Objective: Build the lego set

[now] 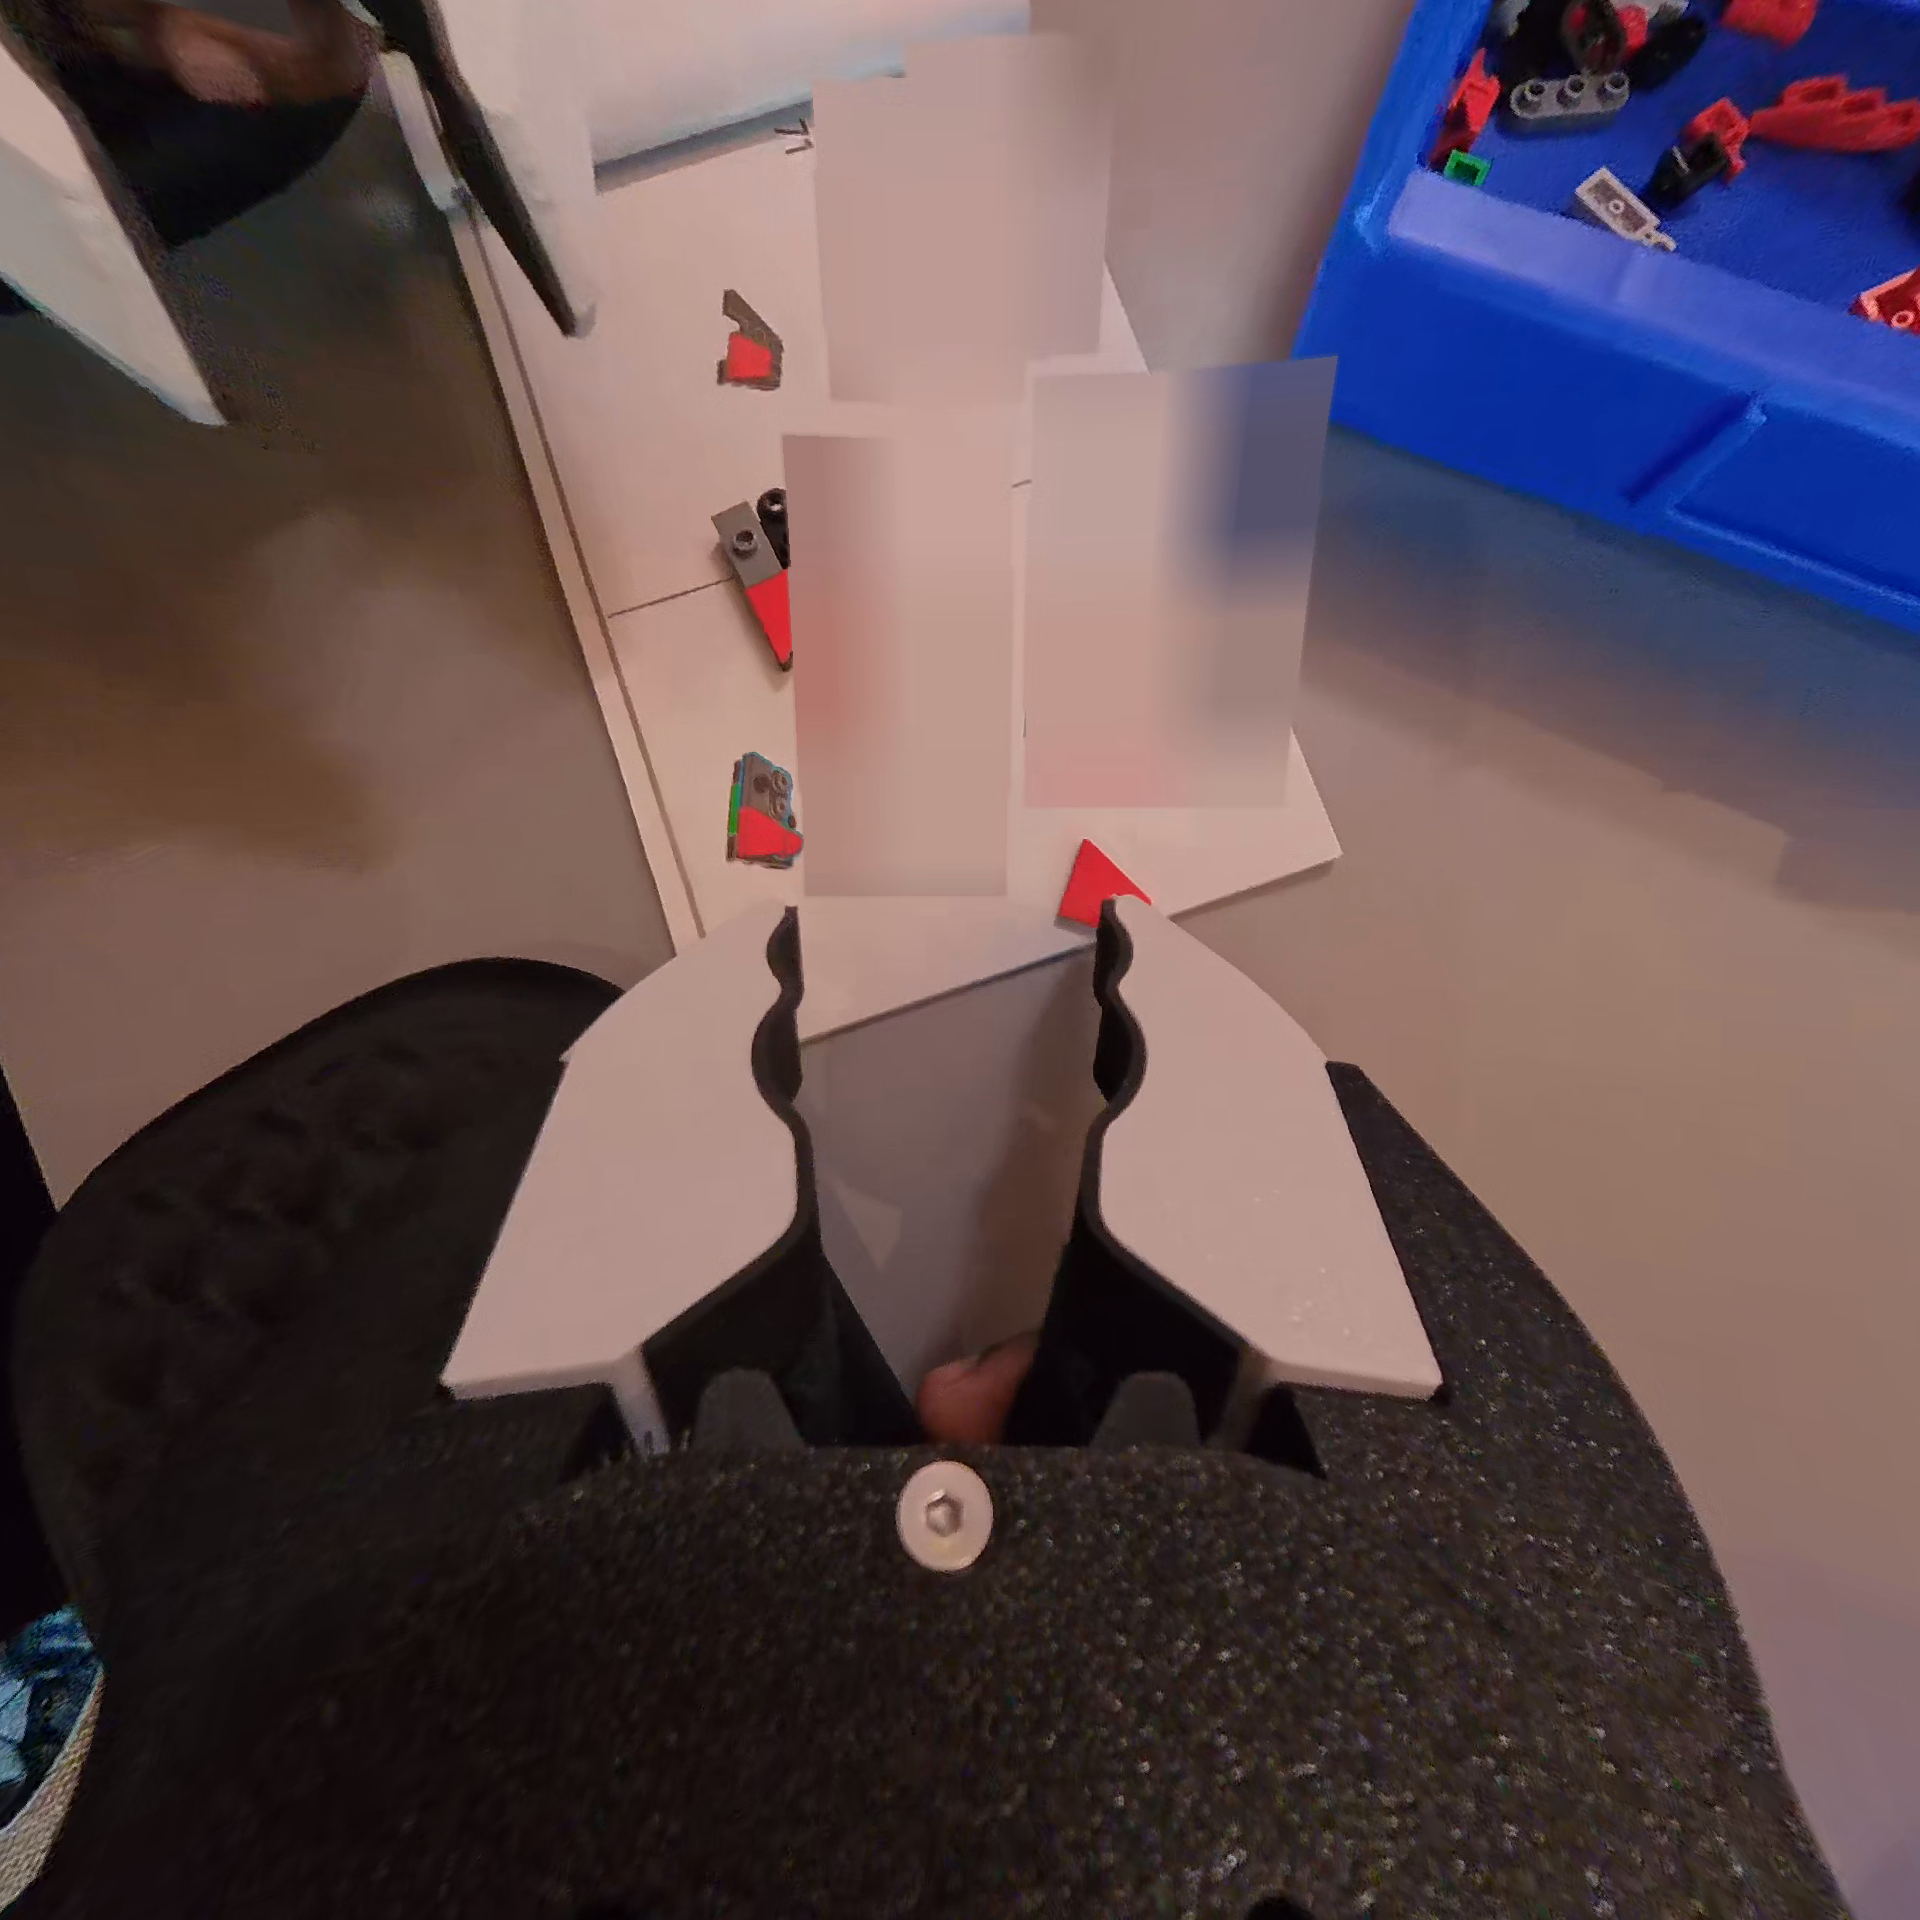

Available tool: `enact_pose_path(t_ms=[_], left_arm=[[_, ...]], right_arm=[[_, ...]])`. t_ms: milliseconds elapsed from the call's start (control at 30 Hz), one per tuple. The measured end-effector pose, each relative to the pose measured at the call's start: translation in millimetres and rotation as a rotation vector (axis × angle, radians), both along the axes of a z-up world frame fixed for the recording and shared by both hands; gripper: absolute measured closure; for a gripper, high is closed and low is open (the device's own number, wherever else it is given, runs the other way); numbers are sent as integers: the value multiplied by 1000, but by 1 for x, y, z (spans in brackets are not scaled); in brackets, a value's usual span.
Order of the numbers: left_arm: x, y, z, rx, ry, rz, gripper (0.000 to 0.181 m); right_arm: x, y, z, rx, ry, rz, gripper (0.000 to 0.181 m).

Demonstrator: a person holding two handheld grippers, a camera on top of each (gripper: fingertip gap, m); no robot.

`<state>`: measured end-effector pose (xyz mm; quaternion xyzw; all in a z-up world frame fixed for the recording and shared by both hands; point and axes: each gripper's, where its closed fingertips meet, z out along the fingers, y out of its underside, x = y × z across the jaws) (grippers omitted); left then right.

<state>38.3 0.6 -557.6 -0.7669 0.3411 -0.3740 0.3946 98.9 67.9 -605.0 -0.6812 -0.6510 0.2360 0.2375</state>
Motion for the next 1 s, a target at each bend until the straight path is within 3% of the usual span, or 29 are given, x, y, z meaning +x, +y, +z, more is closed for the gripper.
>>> enact_pose_path(t_ms=[200,533,900,1000], left_arm=[[3,-2,-11,-16,75,-16,139],[-1,3,-8,-51,26,15,140],[-1,4,-13,-60,56,24,138],[1,3,-17,-64,87,16,138]], right_arm=[[7,22,4,26,18,-125,149],[-3,30,-7,-24,-7,-219,164],[36,44,-10,61,-150,-100,164],[39,43,-8,27,-210,-116,141]])
